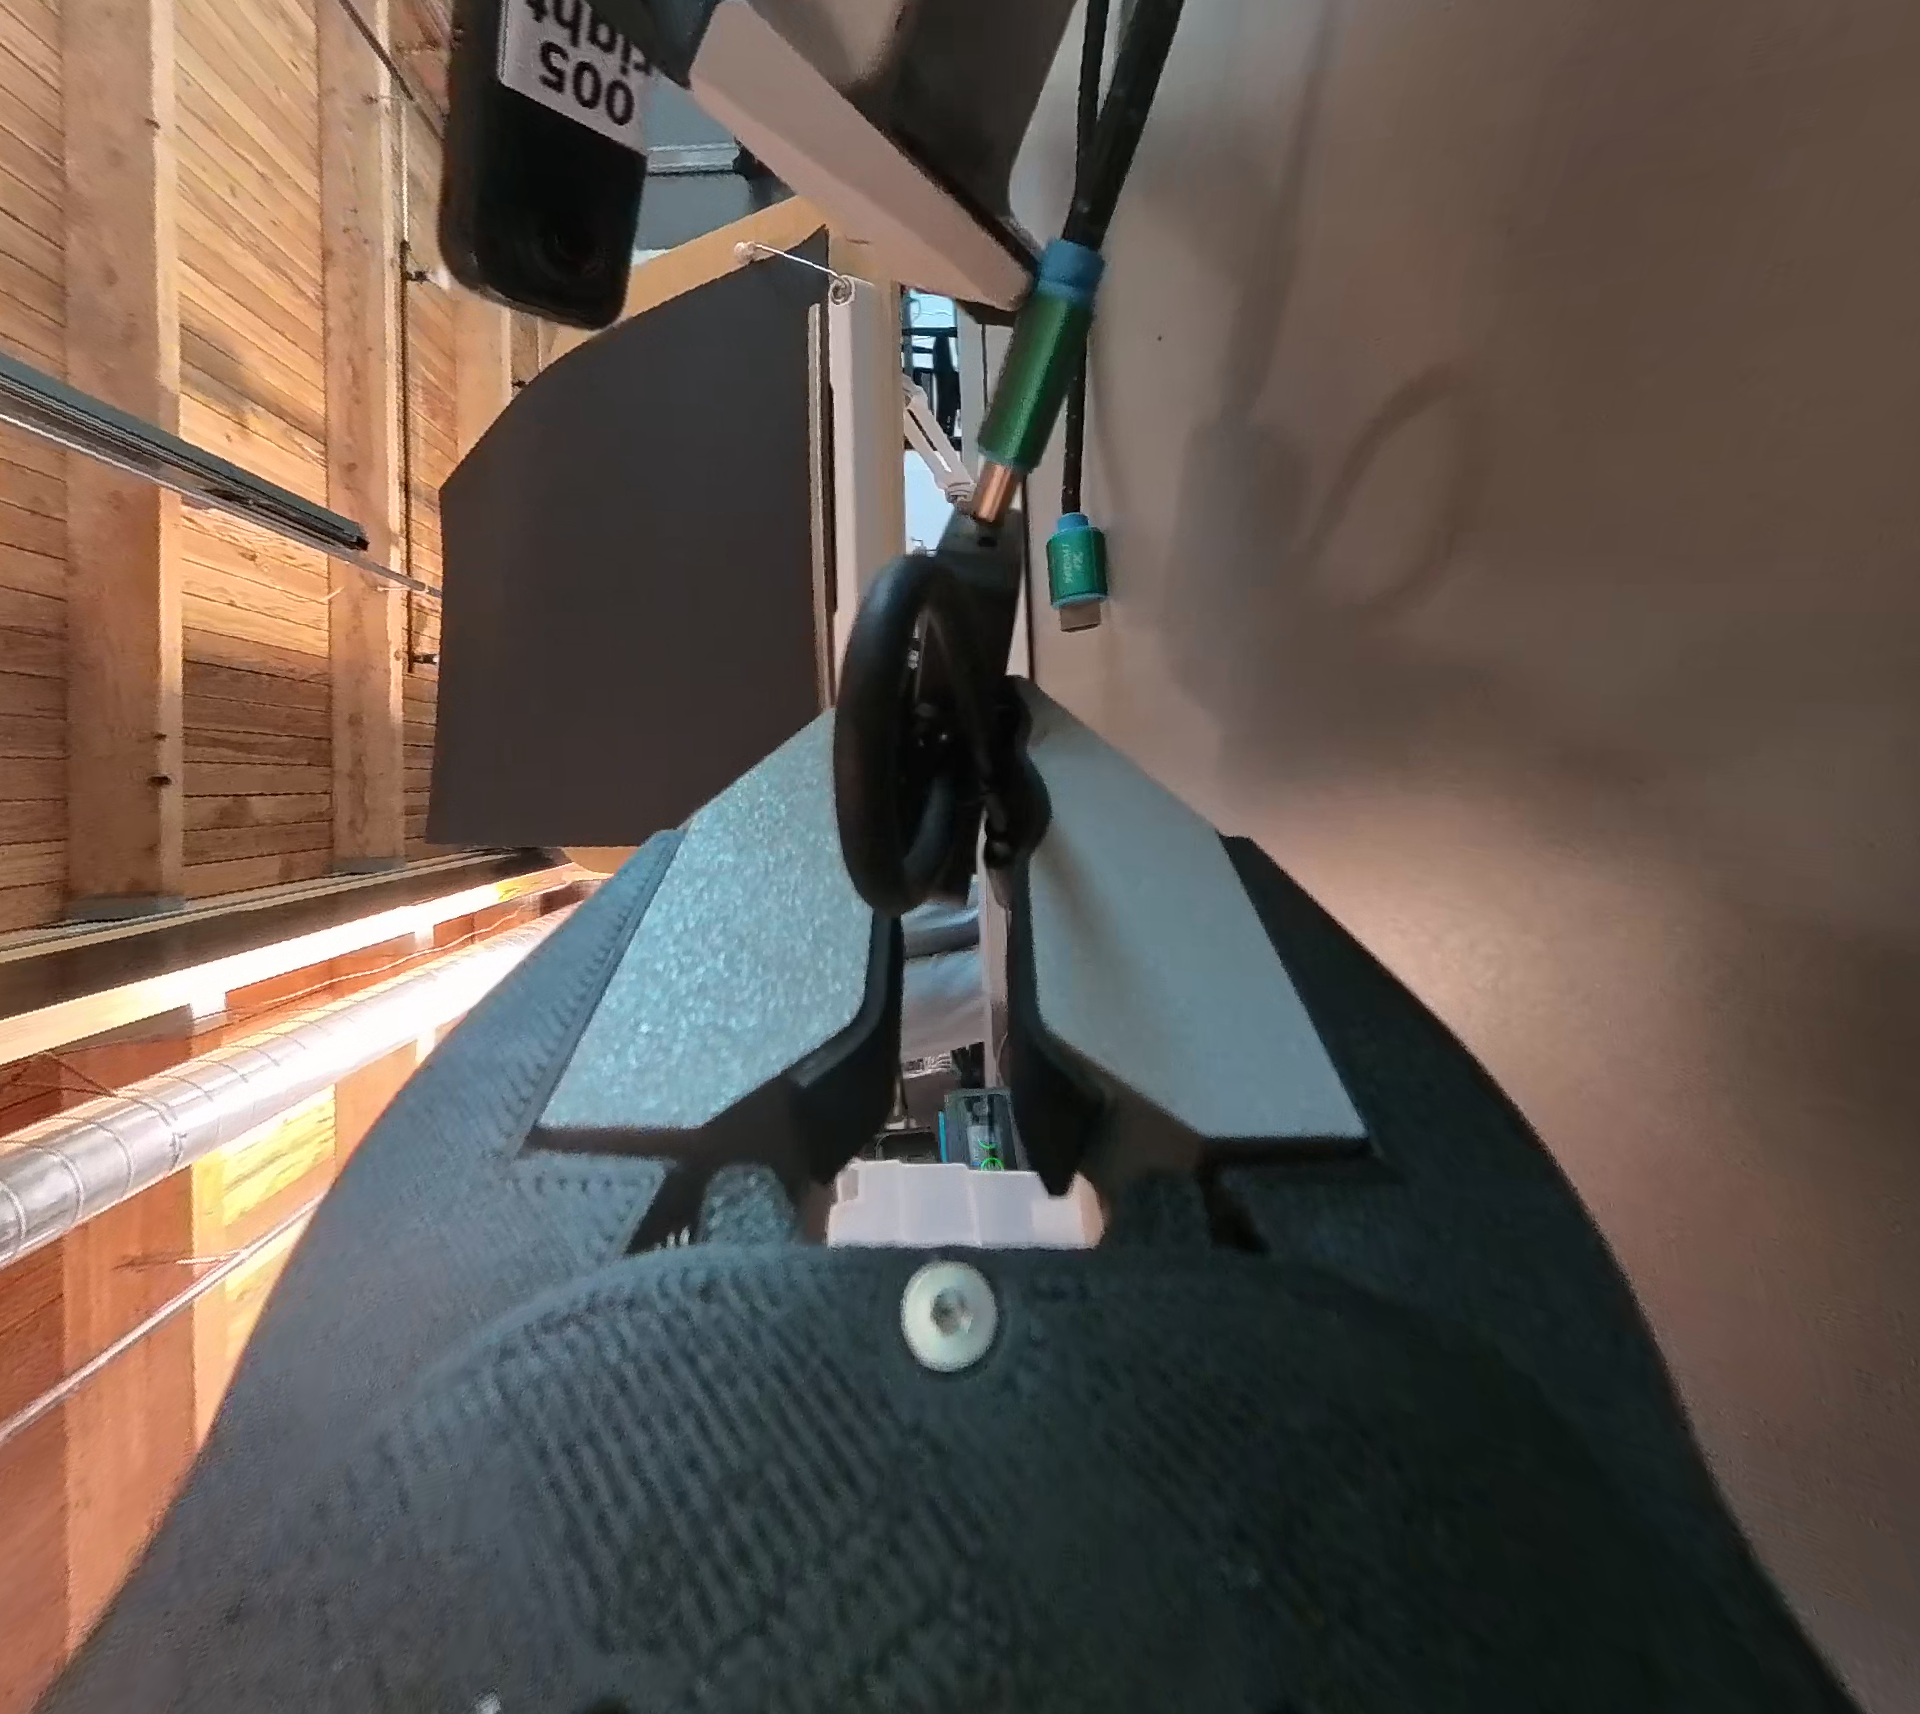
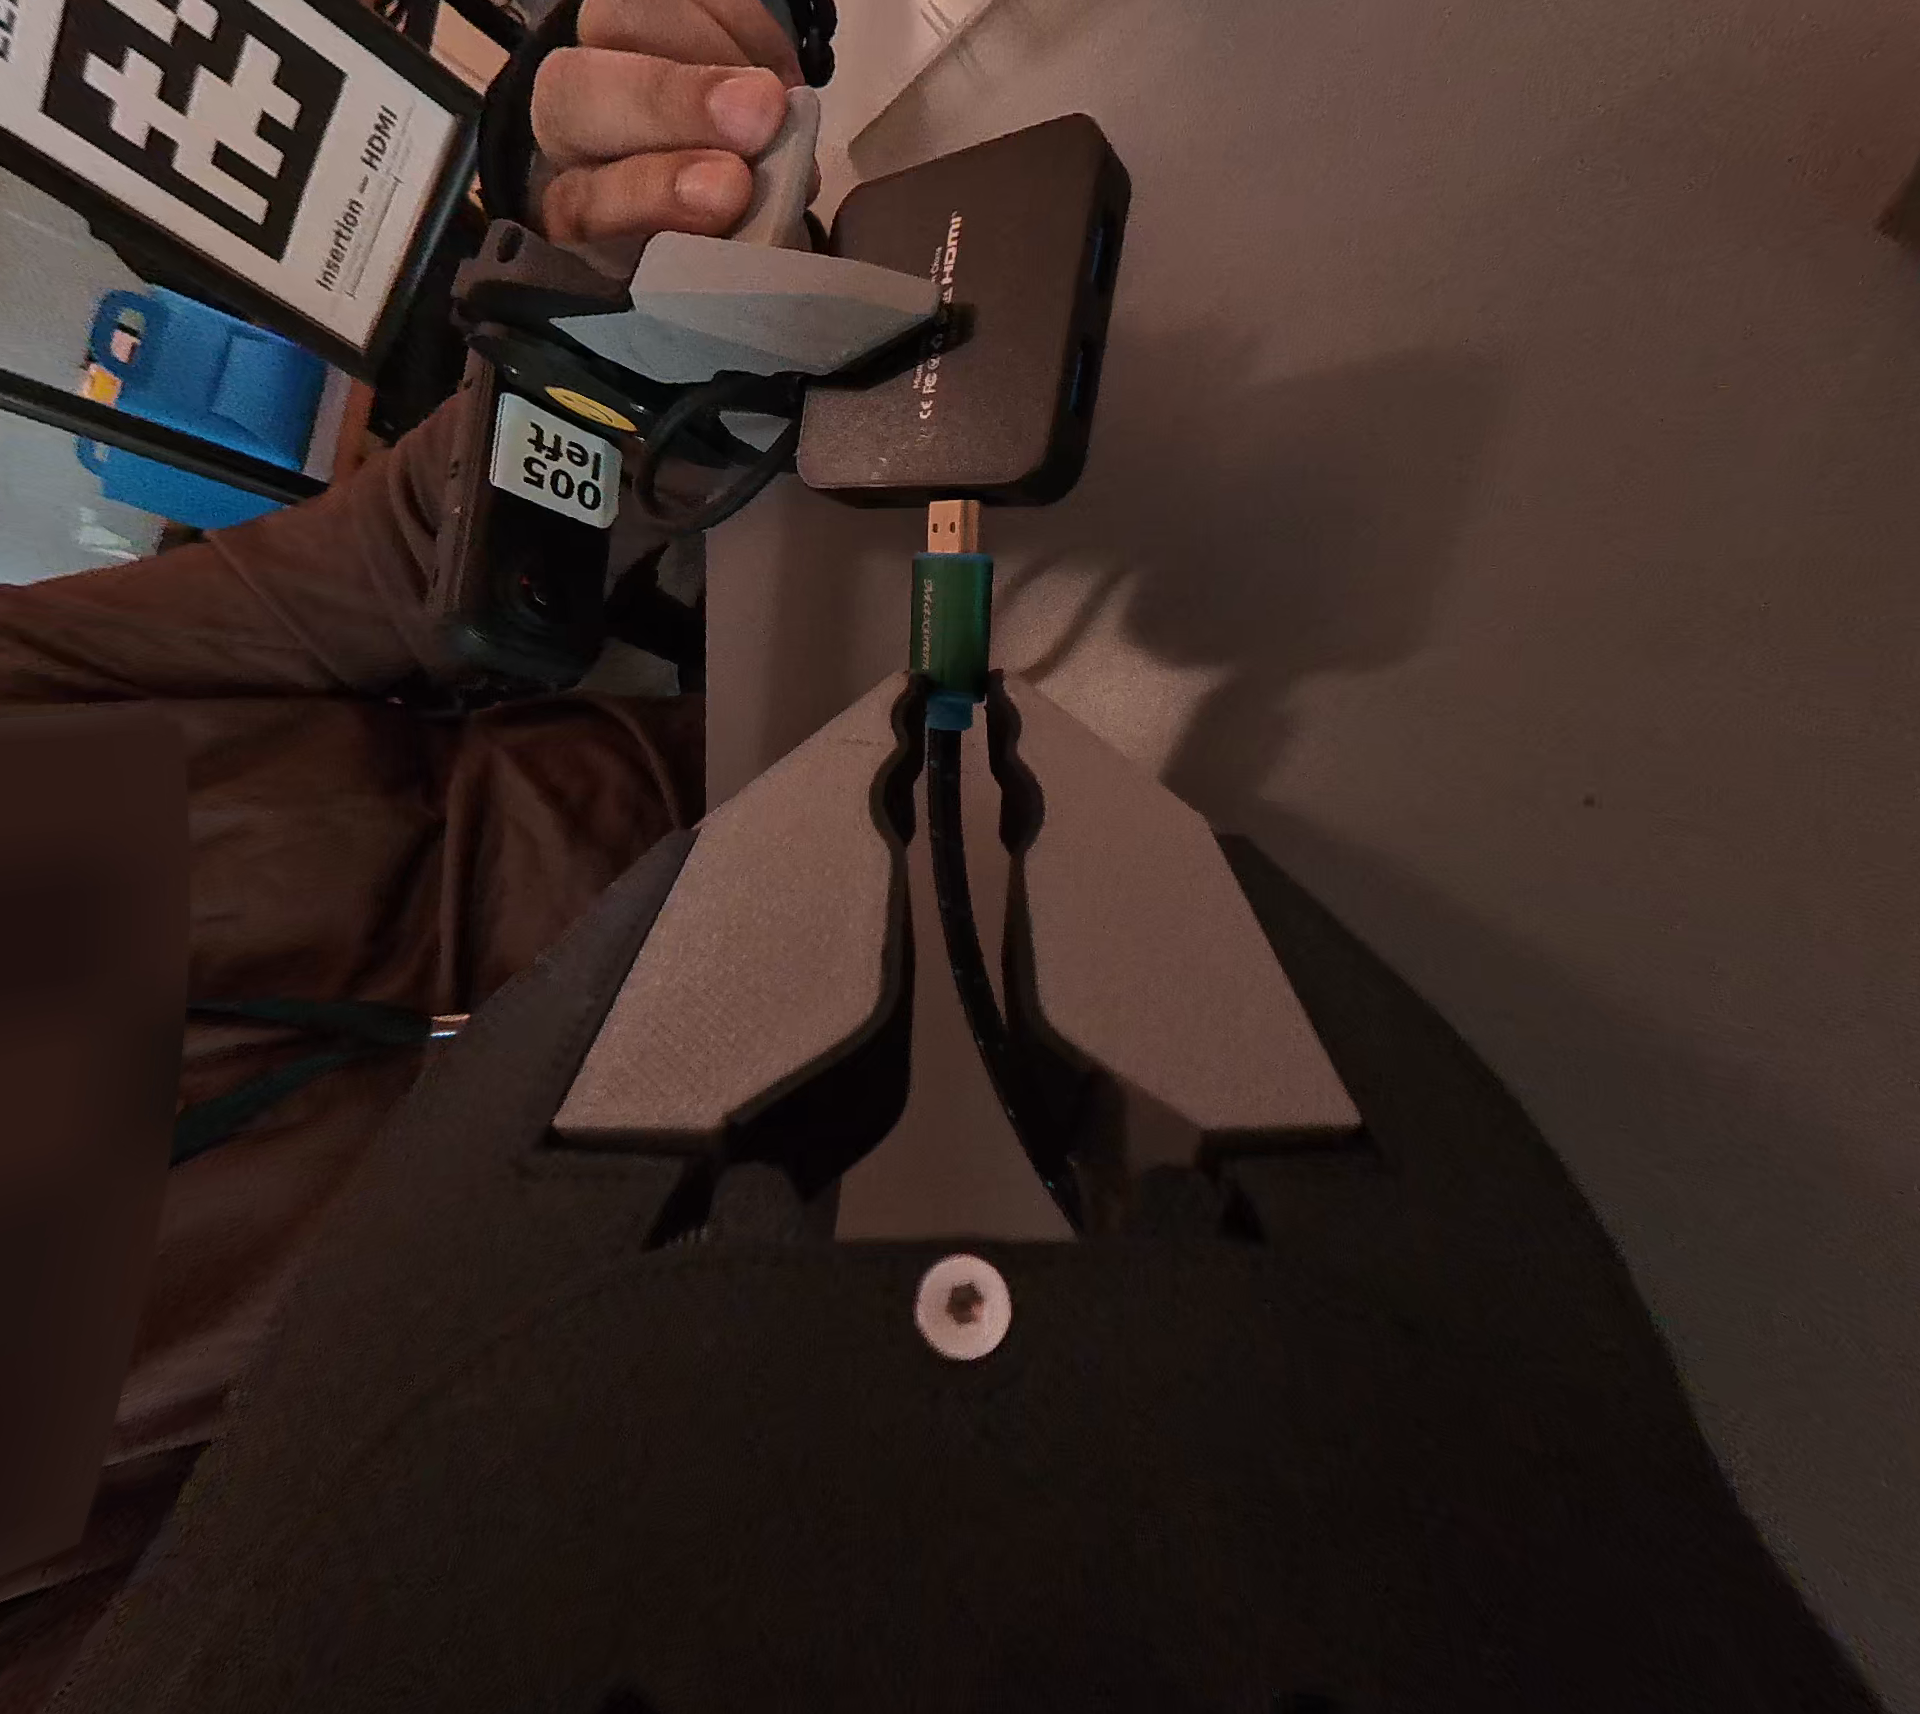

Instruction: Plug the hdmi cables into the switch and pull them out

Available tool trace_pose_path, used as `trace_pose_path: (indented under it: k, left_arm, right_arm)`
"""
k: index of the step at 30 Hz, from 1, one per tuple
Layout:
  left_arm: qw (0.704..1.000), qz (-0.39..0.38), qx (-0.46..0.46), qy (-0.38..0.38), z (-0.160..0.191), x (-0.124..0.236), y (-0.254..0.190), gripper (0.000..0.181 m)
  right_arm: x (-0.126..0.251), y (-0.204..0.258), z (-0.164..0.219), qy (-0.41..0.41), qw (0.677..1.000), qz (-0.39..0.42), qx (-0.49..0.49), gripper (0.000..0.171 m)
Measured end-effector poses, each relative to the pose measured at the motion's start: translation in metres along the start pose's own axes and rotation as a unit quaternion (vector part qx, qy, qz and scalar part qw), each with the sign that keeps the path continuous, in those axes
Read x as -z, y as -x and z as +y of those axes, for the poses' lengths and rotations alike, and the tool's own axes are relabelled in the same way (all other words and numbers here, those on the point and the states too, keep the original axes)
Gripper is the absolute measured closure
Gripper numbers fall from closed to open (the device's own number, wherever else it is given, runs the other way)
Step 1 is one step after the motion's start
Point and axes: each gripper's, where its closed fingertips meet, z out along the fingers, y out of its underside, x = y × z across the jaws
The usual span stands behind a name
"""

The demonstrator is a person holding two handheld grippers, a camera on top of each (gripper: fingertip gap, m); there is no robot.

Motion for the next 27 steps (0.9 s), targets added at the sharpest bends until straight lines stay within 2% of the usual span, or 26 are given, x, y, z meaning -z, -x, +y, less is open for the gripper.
trace_pose_path:
  k: [15,27]
  left_arm:
    - [1.0,-0.015,0.007,-0.007,-0.002,0.003,0.006,0.167]
    - [0.999,-0.032,0.009,-0.012,-0.005,0.006,0.014,0.168]
  right_arm:
    - [0.002,0.004,-0.002,-0.006,1.0,-0.015,0.003,0.163]
    - [0.007,0.014,-0.006,-0.026,0.998,-0.061,-0.009,0.164]
